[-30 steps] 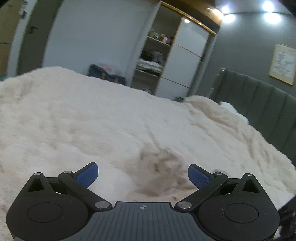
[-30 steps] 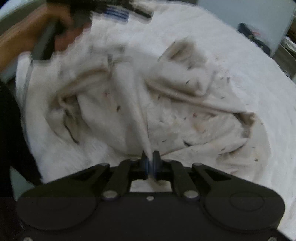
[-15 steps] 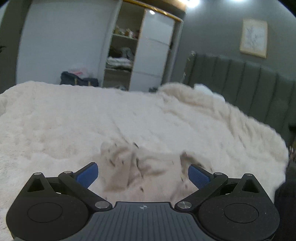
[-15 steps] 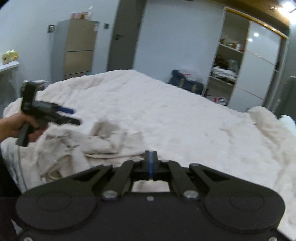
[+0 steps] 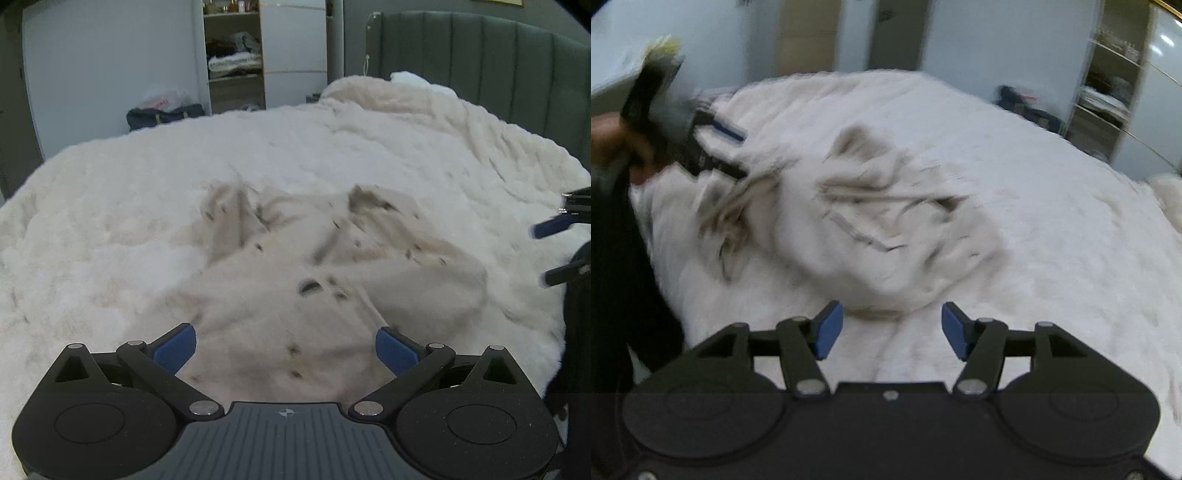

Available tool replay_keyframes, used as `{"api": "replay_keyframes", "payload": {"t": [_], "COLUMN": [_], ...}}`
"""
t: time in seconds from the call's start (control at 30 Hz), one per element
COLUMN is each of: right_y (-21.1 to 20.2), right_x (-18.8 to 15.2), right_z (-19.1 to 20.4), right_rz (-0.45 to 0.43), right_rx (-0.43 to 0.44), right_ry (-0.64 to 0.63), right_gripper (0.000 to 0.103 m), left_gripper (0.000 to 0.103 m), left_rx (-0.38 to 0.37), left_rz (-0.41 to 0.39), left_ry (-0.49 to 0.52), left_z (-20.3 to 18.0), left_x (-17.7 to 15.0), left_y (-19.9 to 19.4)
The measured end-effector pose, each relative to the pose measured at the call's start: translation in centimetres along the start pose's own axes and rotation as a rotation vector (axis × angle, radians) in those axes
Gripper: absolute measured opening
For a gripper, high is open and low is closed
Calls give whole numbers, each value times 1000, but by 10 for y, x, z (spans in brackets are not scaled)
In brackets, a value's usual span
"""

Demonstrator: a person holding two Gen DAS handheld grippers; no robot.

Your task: Fold clothes

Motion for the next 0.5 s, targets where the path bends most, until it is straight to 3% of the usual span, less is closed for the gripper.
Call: {"api": "replay_keyframes", "payload": {"t": [0.1,0.17,0.2,0.23,0.27,0.3,0.43,0.5], "right_y": [32,57,66,70,79,86,75,62], "right_x": [15,22,22,19,16,14,15,18], "right_z": [16,25,34,38,42,44,33,15], "right_rz": [-28,-33,-41,-37,-5,23,-20,-80], "right_rx": [28,40,41,48,73,91,120,153], "right_ry": [-51,-79,-89,-94,-95,-84,-46,31], "right_gripper": [68,67,64,48,17,3,1,1], "left_gripper": [103,100,89,75,68,56,25,23], "left_rx": [-21,4,20,45,74,102,98,78], "left_rz": [62,101,115,116,114,103,49,5], "left_ry": [-53,-95,-112,-120,-129,-145,-225,-279], "left_z": [-9,-10,-10,-10,-10,-9,-4,-1], "left_x": [-17,-29,-35,-38,-41,-42,-36,-26], "left_y": [24,42,49,53,56,56,44,31]}}
Point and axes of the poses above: each gripper's, at about its wrist camera, not at the fingertips, and y roughly the way its jaws point, z to its left, x to its top, the point moved 9 cm from there along y, roughly the way its jaws point, and after that the axes turned 14 degrees about z, right-handed, at the moved point
